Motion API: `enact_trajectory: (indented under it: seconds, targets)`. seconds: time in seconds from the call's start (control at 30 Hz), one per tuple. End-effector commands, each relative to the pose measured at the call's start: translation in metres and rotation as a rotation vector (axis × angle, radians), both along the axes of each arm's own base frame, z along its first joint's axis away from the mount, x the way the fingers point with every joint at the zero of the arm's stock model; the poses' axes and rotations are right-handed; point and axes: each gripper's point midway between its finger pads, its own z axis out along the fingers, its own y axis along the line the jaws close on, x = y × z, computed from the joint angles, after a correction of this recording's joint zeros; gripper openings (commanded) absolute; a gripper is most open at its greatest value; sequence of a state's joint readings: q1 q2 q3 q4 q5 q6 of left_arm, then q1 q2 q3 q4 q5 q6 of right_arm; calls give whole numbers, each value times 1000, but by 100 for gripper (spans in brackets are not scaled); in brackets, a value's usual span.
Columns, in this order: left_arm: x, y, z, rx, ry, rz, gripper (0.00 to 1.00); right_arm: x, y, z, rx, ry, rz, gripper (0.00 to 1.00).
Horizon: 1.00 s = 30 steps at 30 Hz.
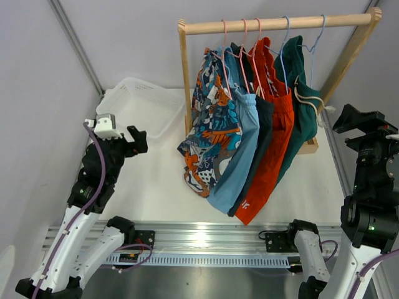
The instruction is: Remove the shorts from the hanger
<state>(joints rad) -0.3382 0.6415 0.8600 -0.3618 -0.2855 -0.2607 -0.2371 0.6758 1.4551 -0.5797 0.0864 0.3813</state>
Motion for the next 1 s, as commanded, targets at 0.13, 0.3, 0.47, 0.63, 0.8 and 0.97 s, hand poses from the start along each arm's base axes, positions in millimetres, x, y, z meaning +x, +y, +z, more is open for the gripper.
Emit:
enact_trajectory:
  seconds: [0.13,0.3,0.47,0.63,0.8,0.97]
  targets:
    - [2,3,-3,59,11,5,99,-12,5,50,-126,-107,1,99]
    - [1,0,-4,58,13,-15,99,23,25,73,-150,-105,144,99]
    - [1,-2,-4,58,13,-26,99,88,32,67,-101,12,249,99]
    - [-1,-3,-3,51,7,-36,99,148,35,43,-73,126,301,98]
    - [-1,-5,-2,50,3,-47,99,206,45,12,-71,237,348,94]
    - [-2,-6,0,47,-1,-54,99,232,65,-10,-92,296,381,93]
